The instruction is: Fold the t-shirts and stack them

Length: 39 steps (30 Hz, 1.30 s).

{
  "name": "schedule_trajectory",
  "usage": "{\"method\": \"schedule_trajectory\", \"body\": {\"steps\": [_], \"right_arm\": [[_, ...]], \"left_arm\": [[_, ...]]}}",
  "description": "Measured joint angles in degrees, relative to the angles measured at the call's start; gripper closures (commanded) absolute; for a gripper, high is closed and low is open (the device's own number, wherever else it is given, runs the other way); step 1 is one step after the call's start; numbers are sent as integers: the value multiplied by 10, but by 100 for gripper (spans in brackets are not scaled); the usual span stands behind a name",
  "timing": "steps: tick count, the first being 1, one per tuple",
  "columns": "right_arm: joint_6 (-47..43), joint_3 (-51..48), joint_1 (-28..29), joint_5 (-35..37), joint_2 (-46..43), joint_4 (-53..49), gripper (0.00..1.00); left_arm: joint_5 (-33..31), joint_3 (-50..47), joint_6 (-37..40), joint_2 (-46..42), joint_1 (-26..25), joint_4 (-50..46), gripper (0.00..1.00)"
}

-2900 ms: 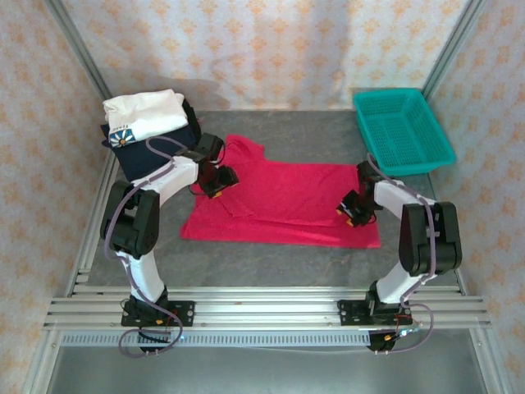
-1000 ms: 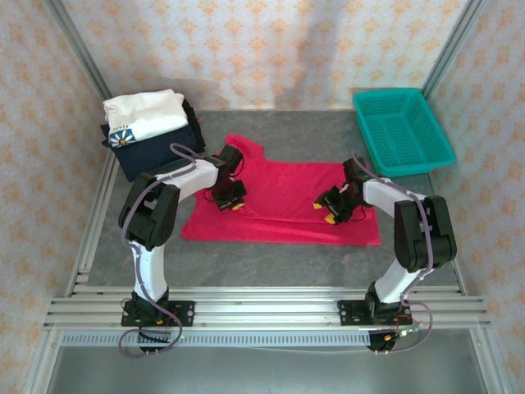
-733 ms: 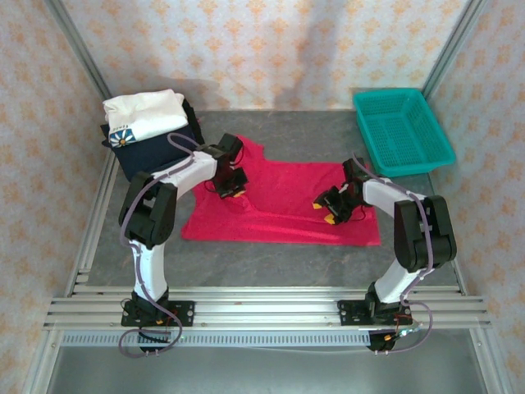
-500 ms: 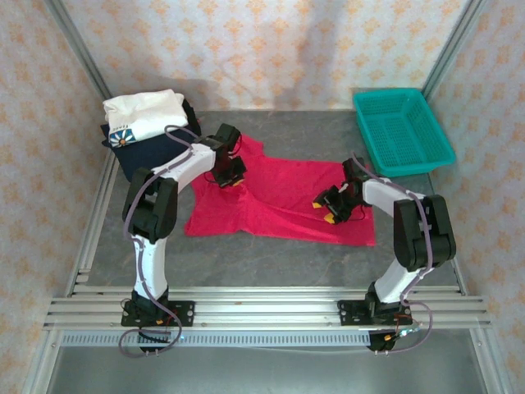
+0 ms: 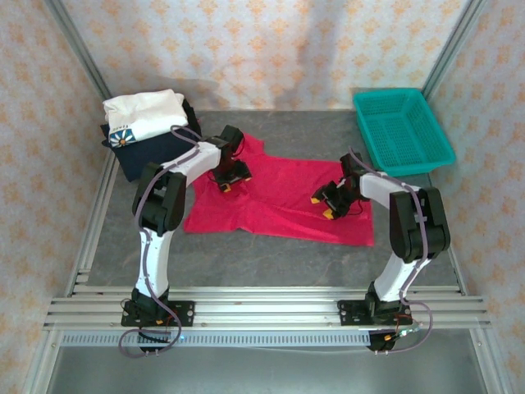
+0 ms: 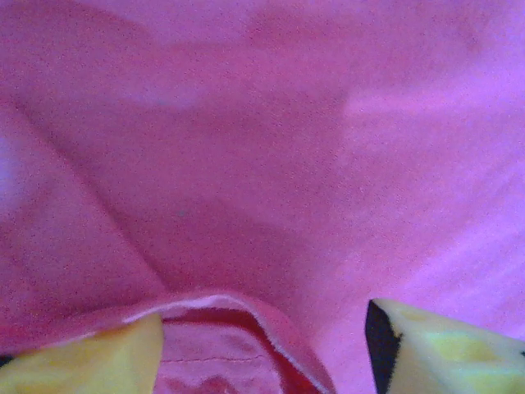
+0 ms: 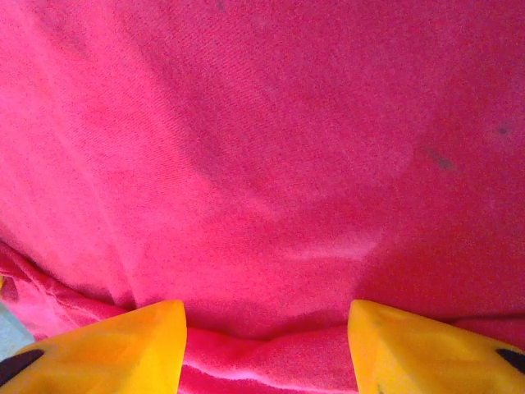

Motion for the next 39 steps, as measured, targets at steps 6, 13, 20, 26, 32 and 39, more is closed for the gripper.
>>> {"method": "schedule_trajectory", "body": {"steps": [6,13,20,26,32,39], "right_arm": [[24,0,10,-6,-46,-27,45],[59,-37,41,-12,-70,-12,45],[61,-21,41,3,-9,-10,45],[42,43,37,37,30,-16,45],[16,84,7,67,49,-29,45],[-24,80,-24,108,47,-57,44]], "left_arm": [[-29,-70,2,-104,0,-3,27],[-41,-218,-8,-238,0,29,27],[-49,-339,-21,-241,0,65,27],[-71,-379,-20,-253,0,83,27],[-93,-404,-12,-271,0,89,27],[-108,-429,4,-288,10,99,27]]}}
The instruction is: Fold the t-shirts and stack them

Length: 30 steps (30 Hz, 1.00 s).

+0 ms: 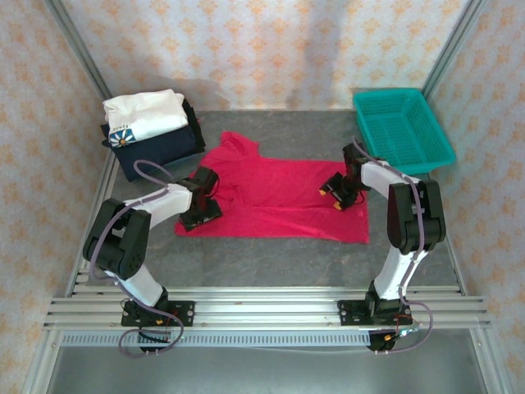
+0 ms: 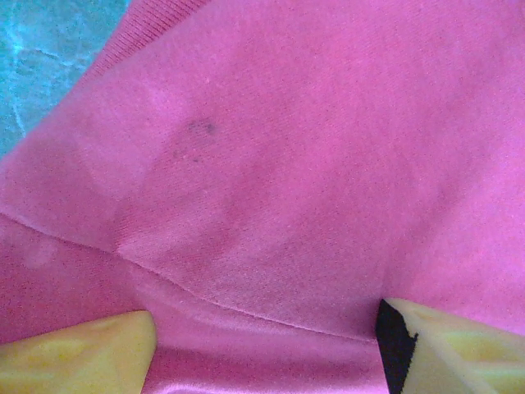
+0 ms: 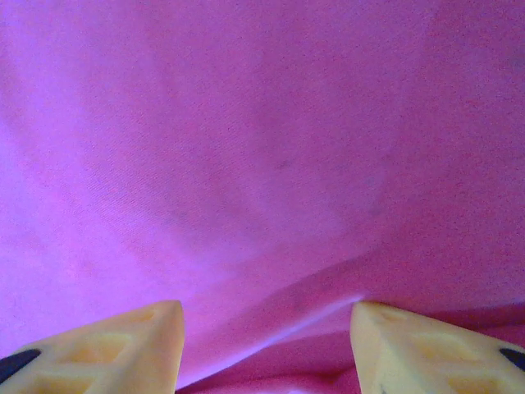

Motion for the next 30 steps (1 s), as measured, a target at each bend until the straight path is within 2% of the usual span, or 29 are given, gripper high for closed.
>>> {"method": "schedule_trajectory", "body": {"steps": [3,11,13,16,18,24,30], "right_arm": [[-16,-27,-7,12,-25,-7,43],[-37,-104,-7,33,-209,-55,43],[-27,-147,-7,35,-208,-46,42],[-3,-196,-8,54,-162,-34,43],[9,-181,-11,67,-149,-43,43],[10,-155,-14,180,-132,-80,42],[10,-167,-36,232,-147,-120,41]], "left_arm": [[0,-7,7,-7,0,7,27],[3,-39,17,-34,0,31,27],[3,-44,17,-37,0,35,27],[3,-47,17,-39,0,39,27],[2,-50,17,-40,0,42,27],[2,-79,19,-70,-1,45,27],[3,-117,7,-106,-26,49,27]]}}
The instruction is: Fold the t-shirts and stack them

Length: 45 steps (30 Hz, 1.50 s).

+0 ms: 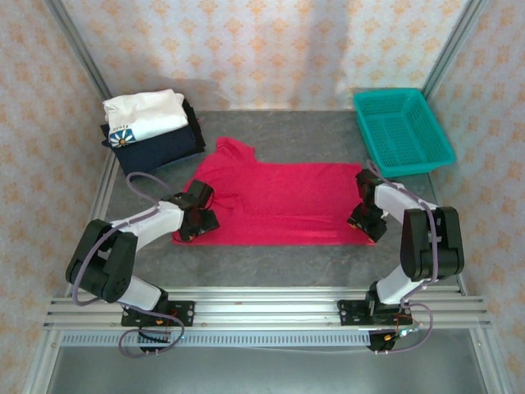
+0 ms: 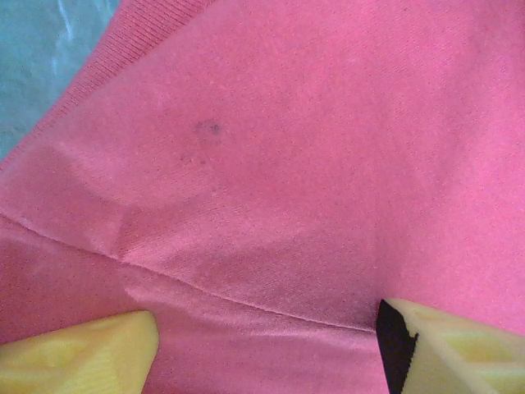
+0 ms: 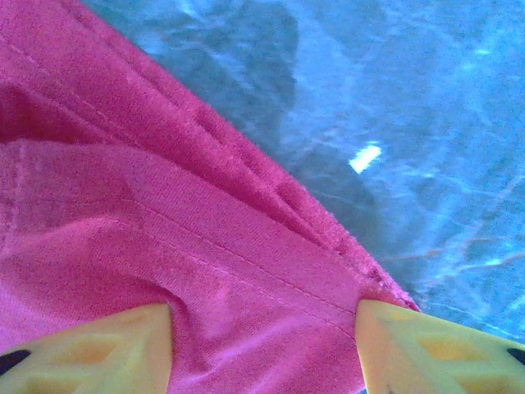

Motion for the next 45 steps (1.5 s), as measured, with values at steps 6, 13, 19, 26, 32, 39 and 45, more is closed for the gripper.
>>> {"method": "schedule_trajectory", "body": {"steps": [6,13,19,26,32,39,45], "right_arm": [[1,-21,-2,14,-23,-20,40],[-5,-16,-3,28,-67,-42,34],[-59,14,-6,-37,-159,-28,19],[-119,59,2,-161,-188,8,18],[-134,59,35,-208,-187,21,18],[-140,57,39,-224,-187,24,18],[-140,47,39,-231,-189,26,18]], "left_arm": [[5,-22,-41,-37,-42,-13,26],[5,-2,-71,-142,-46,-129,15],[2,114,-63,-136,-13,-172,16],[20,188,-16,19,27,-161,37],[37,237,4,111,30,-155,44],[38,265,12,144,30,-140,46],[44,278,10,187,30,-129,53]]}}
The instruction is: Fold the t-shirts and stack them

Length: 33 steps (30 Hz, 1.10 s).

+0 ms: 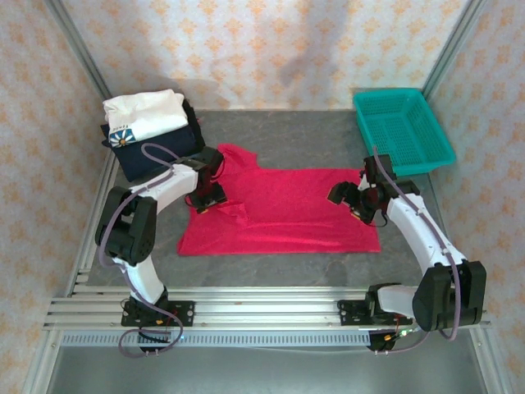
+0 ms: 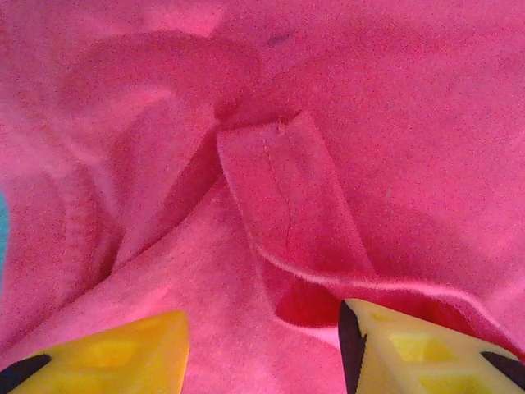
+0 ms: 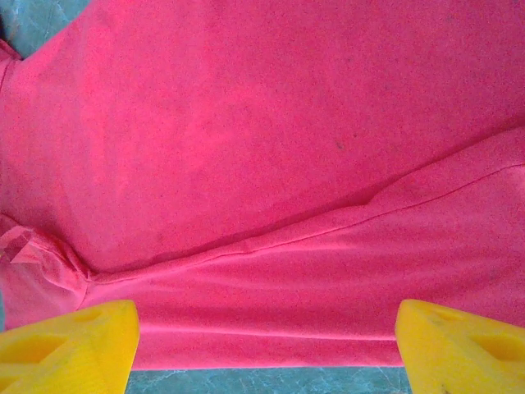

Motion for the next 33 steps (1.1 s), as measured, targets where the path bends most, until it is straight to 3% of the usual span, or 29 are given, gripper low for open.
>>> {"method": "schedule_trajectory", "body": {"steps": [6,13,16,31,33], "right_arm": [[0,-8,1,-4,-12,2,19],[0,-17,1,-10,-16,9,19],[0,-18,1,-13,-16,11,19],[6,-18,1,-19,-8,32,19],[8,-18,1,-23,-2,36,19]], "left_arm": [[1,35,0,37,0,7,65],[1,72,0,76,0,9,95],[2,84,2,94,0,9,100],[3,226,48,177,-12,-41,100],[3,243,60,195,-16,-56,80]]}}
